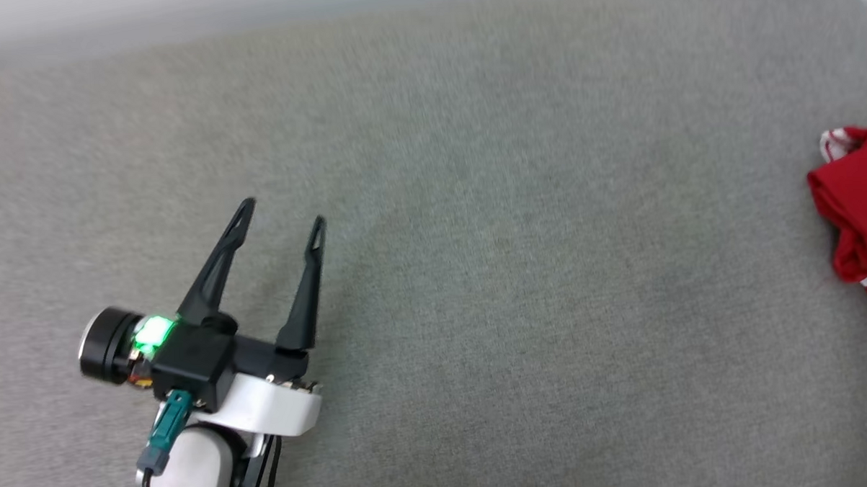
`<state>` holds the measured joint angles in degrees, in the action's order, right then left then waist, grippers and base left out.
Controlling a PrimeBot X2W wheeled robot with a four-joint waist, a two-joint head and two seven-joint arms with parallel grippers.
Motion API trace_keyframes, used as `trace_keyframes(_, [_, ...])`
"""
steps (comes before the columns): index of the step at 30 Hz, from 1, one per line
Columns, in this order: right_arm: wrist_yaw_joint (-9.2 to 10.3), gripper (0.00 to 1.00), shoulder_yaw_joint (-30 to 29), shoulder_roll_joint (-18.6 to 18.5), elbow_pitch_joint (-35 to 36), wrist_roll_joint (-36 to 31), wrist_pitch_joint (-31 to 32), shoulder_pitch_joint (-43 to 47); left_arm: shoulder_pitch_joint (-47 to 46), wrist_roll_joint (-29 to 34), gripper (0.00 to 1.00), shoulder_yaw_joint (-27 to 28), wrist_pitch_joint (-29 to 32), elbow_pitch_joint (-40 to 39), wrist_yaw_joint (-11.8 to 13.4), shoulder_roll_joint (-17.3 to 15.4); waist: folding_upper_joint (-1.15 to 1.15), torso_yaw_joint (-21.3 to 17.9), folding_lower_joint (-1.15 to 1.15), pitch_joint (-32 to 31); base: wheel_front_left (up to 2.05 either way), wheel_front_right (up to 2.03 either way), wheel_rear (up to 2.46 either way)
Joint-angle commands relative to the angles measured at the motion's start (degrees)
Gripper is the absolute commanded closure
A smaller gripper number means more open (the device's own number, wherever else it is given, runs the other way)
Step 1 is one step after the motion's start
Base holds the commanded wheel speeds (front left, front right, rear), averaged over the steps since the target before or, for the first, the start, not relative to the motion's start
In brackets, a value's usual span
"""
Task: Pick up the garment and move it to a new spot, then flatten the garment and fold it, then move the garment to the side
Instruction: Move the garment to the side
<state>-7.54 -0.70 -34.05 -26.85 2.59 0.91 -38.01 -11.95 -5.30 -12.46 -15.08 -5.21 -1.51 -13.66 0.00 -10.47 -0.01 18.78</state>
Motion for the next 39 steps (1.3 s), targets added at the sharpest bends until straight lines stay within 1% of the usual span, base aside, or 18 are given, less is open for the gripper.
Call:
trace_keyframes(1, [0.11, 0.0, 0.7, 1.7, 3.6, 1.3, -0.1, 2.5, 1.5, 0.1, 0.0, 1.1, -0.1, 0.4, 0.6, 0.4, 0.0, 1.5, 0.01, -4.6, 0.0, 0.0, 0.0])
trace_keyframes(5, [0.1, 0.0, -0.6, 7.6, 13.2, 4.6, 0.5, 7.4, 3.9, -0.4, 0.0, 3.7, -0.1, 0.4, 1.5, 1.2, 0.0, 2.9, 0.01, -7.6, 0.0, 0.0, 0.0])
trace_keyframes(9, [0.1, 0.0, -2.2, 13.9, 20.7, 6.5, 0.0, 13.5, 6.0, -0.8, 0.0, 5.5, -0.1, 0.4, 1.1, 2.0, 0.0, 4.2, 0.01, -9.6, 0.0, 0.0, 0.0])
trace_keyframes(13, [0.1, 0.0, -3.5, 19.9, 24.2, 6.6, -1.7, 19.2, 7.7, -1.4, 0.0, 6.9, -0.1, 1.0, 0.7, 3.1, 0.0, 5.4, 0.01, -10.9, 0.0, 0.0, 0.0])
trace_keyframes(16, [0.1, 0.0, -4.9, 24.4, 24.8, 6.4, -3.2, 22.4, 8.9, -1.1, 0.0, 7.6, -0.1, 1.5, 0.2, 4.0, 0.0, 6.1, 0.01, -11.7, 0.0, 0.0, 0.0])
trace_keyframes(18, [0.09, 0.0, -5.3, 26.8, 24.8, 6.7, -4.6, 24.4, 9.4, -0.9, 0.0, 7.8, -0.1, 2.1, -0.2, 4.4, 0.0, 6.6, 0.01, -12.1, 0.0, 0.0, 0.0])
trace_keyframes(20, [0.09, 0.0, -5.3, 28.2, 24.4, 7.1, -6.1, 26.3, 9.9, -1.3, 0.0, 8.1, -0.1, 3.0, -0.6, 5.0, 0.0, 7.1, 0.01, -12.5, 0.0, 0.0, 0.0])
trace_keyframes(25, [0.09, 0.0, -4.4, 30.0, 21.7, 7.8, -9.6, 28.6, 11.1, -1.7, 0.0, 9.4, -0.1, 5.1, -1.5, 6.3, 0.0, 7.4, 0.01, -13.5, 0.0, 0.0, 0.0])
trace_keyframes(34, [0.09, 0.0, -1.2, 30.9, 17.6, 7.3, -12.4, 30.2, 11.7, -1.1, 0.0, 11.5, -0.1, 6.8, -2.7, 7.4, 0.0, 7.7, 0.01, -14.4, 0.0, 0.0, 0.0])
trace_keyframes(39, [0.09, 0.0, -0.2, 31.2, 16.4, 6.6, -13.1, 28.8, 11.0, -0.8, 0.0, 12.8, -0.1, 6.9, -2.9, 8.0, 0.0, 7.7, 0.01, -14.1, 0.0, 0.0, 0.0])
